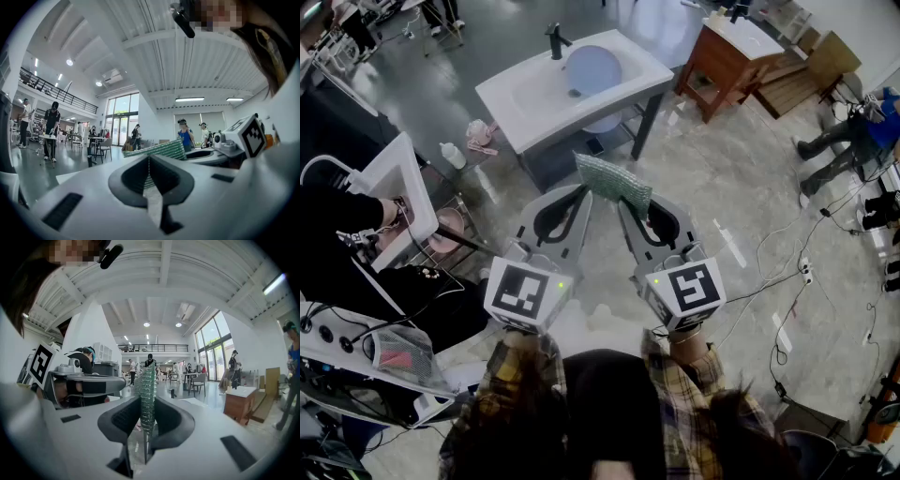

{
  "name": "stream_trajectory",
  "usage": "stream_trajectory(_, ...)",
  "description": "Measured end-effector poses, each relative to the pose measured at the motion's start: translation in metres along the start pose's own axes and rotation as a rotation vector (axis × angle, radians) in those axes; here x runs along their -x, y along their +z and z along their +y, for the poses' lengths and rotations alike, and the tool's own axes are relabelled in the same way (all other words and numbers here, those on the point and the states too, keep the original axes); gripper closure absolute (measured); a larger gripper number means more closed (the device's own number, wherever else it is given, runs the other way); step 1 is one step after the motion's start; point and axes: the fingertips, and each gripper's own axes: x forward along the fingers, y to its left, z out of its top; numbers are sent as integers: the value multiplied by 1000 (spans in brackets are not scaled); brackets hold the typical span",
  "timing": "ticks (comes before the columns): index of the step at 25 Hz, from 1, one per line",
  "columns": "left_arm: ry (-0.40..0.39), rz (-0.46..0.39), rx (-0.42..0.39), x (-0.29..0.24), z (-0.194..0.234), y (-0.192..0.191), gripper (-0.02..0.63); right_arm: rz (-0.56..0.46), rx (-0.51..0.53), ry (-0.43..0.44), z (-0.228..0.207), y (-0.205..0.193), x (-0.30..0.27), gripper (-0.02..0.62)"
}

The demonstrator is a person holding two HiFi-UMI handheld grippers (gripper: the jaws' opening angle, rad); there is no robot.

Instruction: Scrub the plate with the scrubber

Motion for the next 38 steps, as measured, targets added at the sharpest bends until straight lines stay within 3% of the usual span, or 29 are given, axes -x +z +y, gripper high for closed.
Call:
stream_trajectory(10, 0, 15, 9, -5, -27, 1, 588, -17, -1, 12, -9, -1, 23, 500)
stream_trajectory(19, -26, 12, -34, -22, -38, -7, 588, -3, -30, -3, -28, -15, 37, 500)
stream_trajectory(22, -14, 30, 5, -30, -34, -11, 588, -3, -38, 0, -34, -17, 29, 500)
stream_trajectory(27, -25, 26, -22, -53, -14, -17, 587, 17, -47, 5, -48, -23, 4, 500)
stream_trajectory(38, 14, 18, 43, -144, 75, -9, 588, 40, -17, 12, -113, -6, -102, 500)
